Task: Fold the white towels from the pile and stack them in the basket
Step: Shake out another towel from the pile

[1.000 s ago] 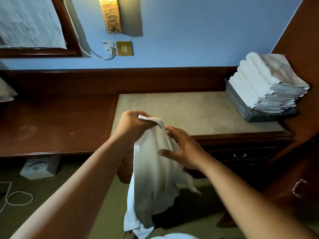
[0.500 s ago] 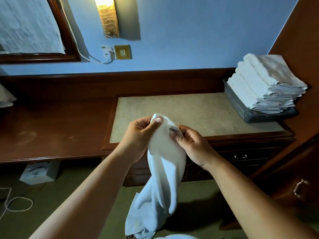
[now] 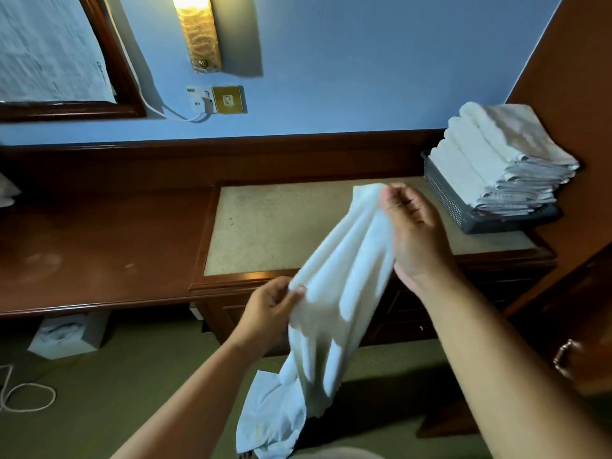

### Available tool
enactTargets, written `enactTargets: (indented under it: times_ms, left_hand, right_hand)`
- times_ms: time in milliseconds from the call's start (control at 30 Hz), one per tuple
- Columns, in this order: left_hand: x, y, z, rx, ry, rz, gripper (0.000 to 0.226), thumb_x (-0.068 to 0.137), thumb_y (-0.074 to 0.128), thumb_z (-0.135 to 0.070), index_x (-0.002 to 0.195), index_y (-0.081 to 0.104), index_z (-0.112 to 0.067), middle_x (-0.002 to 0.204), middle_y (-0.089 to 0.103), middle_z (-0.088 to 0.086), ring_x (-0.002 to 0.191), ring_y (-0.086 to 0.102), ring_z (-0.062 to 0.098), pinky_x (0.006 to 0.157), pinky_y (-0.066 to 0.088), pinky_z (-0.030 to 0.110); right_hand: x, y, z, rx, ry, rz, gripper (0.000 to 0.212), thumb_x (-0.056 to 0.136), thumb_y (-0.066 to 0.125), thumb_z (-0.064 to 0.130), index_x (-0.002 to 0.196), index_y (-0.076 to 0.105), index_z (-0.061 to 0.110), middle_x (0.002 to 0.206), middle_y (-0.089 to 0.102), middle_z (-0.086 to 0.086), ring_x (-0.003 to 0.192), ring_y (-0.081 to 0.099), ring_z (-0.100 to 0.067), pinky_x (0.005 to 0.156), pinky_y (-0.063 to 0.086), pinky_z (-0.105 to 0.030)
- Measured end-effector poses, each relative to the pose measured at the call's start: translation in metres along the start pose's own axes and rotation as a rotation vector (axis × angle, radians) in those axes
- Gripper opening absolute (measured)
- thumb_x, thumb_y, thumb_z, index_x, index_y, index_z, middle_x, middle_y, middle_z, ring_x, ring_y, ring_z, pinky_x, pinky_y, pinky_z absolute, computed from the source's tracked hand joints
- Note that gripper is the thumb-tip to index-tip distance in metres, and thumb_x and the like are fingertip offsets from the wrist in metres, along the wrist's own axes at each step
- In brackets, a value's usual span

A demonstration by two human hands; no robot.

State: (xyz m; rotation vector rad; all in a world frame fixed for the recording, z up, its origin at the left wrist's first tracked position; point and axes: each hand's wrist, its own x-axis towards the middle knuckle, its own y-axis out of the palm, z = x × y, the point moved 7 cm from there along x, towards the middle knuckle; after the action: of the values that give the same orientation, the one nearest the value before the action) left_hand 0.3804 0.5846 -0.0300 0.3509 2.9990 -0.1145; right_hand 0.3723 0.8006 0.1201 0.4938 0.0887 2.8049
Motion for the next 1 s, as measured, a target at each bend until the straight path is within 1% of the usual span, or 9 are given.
enactTargets:
  times_ms: [167,233,400,533,633,733,800,933,1000]
  left_hand:
    - [0.003,-0.025,-0.051,0.227,0.220,-0.071,0.013,0.100,0.062,-0.020,0.103,0.074,-0.023,0.089,0.076,-0.004,0.080,0.071,0.012,0.069,0.056,0.030]
    - [0.004,-0.023,-0.069,0.293,0.272,-0.051,0.014,0.097,0.064,-0.022,0.107,0.074,-0.026,0.095,0.074,-0.008,0.088,0.070,0.009,0.073,0.056,0.025]
    - [0.002,-0.002,-0.092,0.392,0.325,0.087,0.018,0.094,0.070,-0.013,0.103,0.078,-0.027,0.104,0.074,-0.014,0.099,0.068,0.004,0.082,0.056,0.024]
    - [-0.001,-0.006,-0.099,0.464,0.335,-0.002,0.023,0.092,0.072,-0.014,0.091,0.074,-0.036,0.090,0.071,-0.019,0.074,0.067,0.009,0.061,0.051,0.025]
    - [-0.002,-0.012,-0.108,0.567,0.376,-0.089,0.018,0.089,0.075,-0.019,0.083,0.067,-0.033,0.077,0.065,-0.011,0.062,0.058,0.008,0.050,0.043,0.022]
    - [-0.004,-0.008,-0.116,0.593,0.407,-0.092,0.022,0.087,0.077,-0.012,0.078,0.064,-0.028,0.073,0.065,-0.010,0.063,0.057,0.001,0.052,0.041,0.014]
    - [-0.007,0.000,-0.123,0.625,0.456,-0.056,0.026,0.086,0.077,-0.009,0.077,0.062,-0.029,0.071,0.063,-0.013,0.063,0.057,-0.001,0.053,0.040,0.011]
    - [0.003,-0.001,-0.105,0.540,0.374,-0.081,0.023,0.084,0.082,-0.025,0.078,0.060,-0.029,0.064,0.061,-0.013,0.050,0.050,0.004,0.045,0.035,0.016]
    - [0.010,-0.005,-0.070,0.482,0.258,-0.072,0.014,0.086,0.079,-0.033,0.086,0.065,-0.029,0.072,0.067,-0.008,0.057,0.060,0.007,0.050,0.047,0.029]
  right_hand:
    - [-0.006,-0.030,-0.033,-0.575,0.231,0.430,0.038,0.085,0.066,0.063,0.094,0.068,0.026,0.075,0.062,0.013,0.070,0.055,-0.001,0.071,0.042,-0.030]
    - [-0.020,-0.023,-0.049,-0.707,0.263,0.573,0.020,0.088,0.068,0.053,0.095,0.071,0.035,0.081,0.070,0.011,0.075,0.064,-0.006,0.075,0.050,-0.035]
    - [-0.043,-0.007,-0.076,-0.576,0.368,0.502,0.011,0.097,0.064,0.026,0.092,0.064,0.036,0.094,0.068,0.007,0.093,0.065,-0.011,0.085,0.055,-0.036]
    - [-0.052,-0.001,-0.088,-0.337,0.492,0.384,0.033,0.097,0.048,0.007,0.102,0.066,0.034,0.084,0.062,-0.001,0.076,0.059,-0.018,0.069,0.050,-0.037]
    - [-0.046,-0.004,-0.074,-0.337,0.389,0.329,0.031,0.078,0.046,0.017,0.090,0.072,0.026,0.074,0.057,-0.013,0.069,0.049,-0.023,0.067,0.039,-0.035]
    - [-0.050,0.011,-0.062,-0.388,0.344,0.563,0.031,0.082,0.071,0.044,0.112,0.068,0.037,0.074,0.057,0.021,0.067,0.053,-0.004,0.065,0.044,-0.026]
    - [-0.054,0.023,-0.057,-0.637,0.219,0.650,0.027,0.086,0.069,0.055,0.108,0.067,0.039,0.079,0.064,0.024,0.073,0.060,0.001,0.068,0.051,-0.026]
    - [-0.042,0.029,-0.018,-0.657,-0.177,0.377,0.031,0.095,0.056,0.032,0.071,0.053,0.013,0.058,0.049,0.007,0.055,0.047,-0.007,0.053,0.039,-0.028]
    - [-0.034,0.029,0.003,-0.573,-0.213,0.311,0.031,0.092,0.057,0.029,0.067,0.047,0.014,0.058,0.041,0.008,0.055,0.040,-0.005,0.054,0.033,-0.027]
